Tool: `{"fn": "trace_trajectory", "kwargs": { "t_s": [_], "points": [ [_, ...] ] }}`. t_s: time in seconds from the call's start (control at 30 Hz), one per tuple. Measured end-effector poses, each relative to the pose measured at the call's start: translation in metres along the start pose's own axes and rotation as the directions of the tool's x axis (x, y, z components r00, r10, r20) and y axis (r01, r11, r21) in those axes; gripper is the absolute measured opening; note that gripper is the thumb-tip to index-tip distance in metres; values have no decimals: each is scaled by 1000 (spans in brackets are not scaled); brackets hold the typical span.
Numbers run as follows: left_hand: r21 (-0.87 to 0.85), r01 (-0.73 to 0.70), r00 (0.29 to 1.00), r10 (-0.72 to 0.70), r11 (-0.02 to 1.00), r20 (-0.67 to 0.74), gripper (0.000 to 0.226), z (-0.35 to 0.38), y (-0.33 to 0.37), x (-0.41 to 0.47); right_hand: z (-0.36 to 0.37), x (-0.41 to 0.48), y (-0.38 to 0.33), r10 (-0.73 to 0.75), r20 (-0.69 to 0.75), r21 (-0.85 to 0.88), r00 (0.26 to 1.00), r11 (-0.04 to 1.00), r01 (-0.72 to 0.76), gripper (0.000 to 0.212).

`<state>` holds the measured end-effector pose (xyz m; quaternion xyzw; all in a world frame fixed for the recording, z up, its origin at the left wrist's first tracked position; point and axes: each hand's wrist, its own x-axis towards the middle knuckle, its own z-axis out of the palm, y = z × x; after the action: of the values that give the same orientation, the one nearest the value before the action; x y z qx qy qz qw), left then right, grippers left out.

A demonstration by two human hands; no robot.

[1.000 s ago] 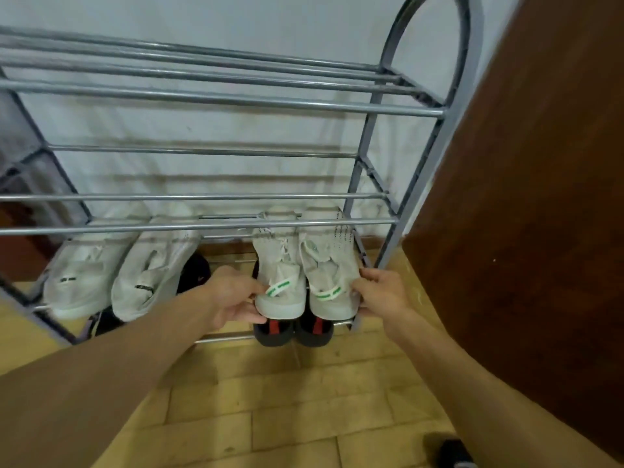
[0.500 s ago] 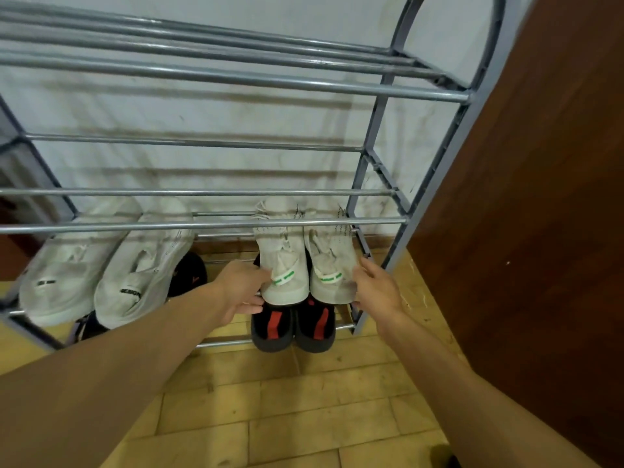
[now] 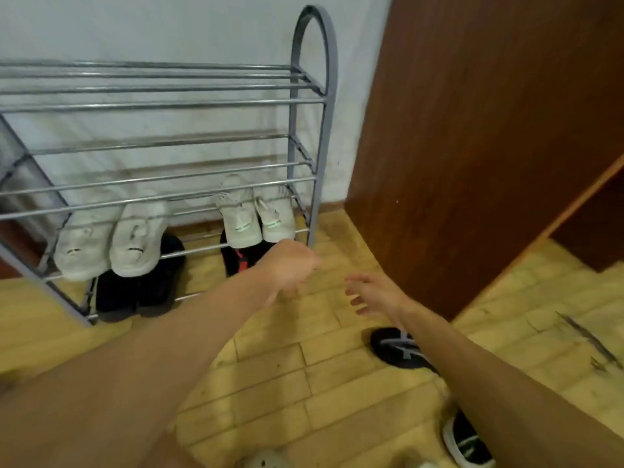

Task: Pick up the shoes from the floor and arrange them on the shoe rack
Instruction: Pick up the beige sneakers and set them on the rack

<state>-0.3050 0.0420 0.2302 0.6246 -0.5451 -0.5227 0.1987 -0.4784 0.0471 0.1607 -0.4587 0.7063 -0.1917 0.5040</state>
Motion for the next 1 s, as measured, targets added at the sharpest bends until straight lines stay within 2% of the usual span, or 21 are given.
{"fn": "trace_trajectory", "kwargs": {
  "t_s": [0.1,0.2,0.33,0.5,0.57,0.67,0.77,0.8,0.9,1.0],
  "points": [
    [158,-91,990,72,983,123,3,45,5,-37,-14,-39,42,68,5,33,998,997,-68,38],
    [170,-123,978,91,978,187,7,91,-5,-67,-23,-71,105,187,12,184,982,965,-186,32],
    [167,-44,961,-4,985,276,16,144,-44,-101,-12,-112,208,327,-77,193,942,932,-307,37],
    [396,-148,873,-69,906,483,28,163,-61,-119,22,-153,308,553,-88,210,829,823,-527,48],
    [422,-164,850,-90,891,519,29,162,-62,-119,36,-164,330,612,-69,195,788,783,-591,52],
    [457,-166,858,-100,874,503,29,167,-66,-113,61,-171,351,657,-25,176,754,745,-643,51],
    [489,-174,849,-121,855,514,30,171,-69,-110,88,-166,361,693,2,179,721,709,-682,60],
    [493,-179,845,-123,851,520,31,173,-70,-109,95,-162,365,695,-5,181,719,707,-683,58],
    [480,-175,847,-117,860,518,29,174,-68,-105,102,-155,366,716,-16,246,698,680,-691,31],
    [461,-170,859,-98,871,502,27,172,-68,-101,100,-149,360,708,63,382,703,634,-672,29]
  ]
}}
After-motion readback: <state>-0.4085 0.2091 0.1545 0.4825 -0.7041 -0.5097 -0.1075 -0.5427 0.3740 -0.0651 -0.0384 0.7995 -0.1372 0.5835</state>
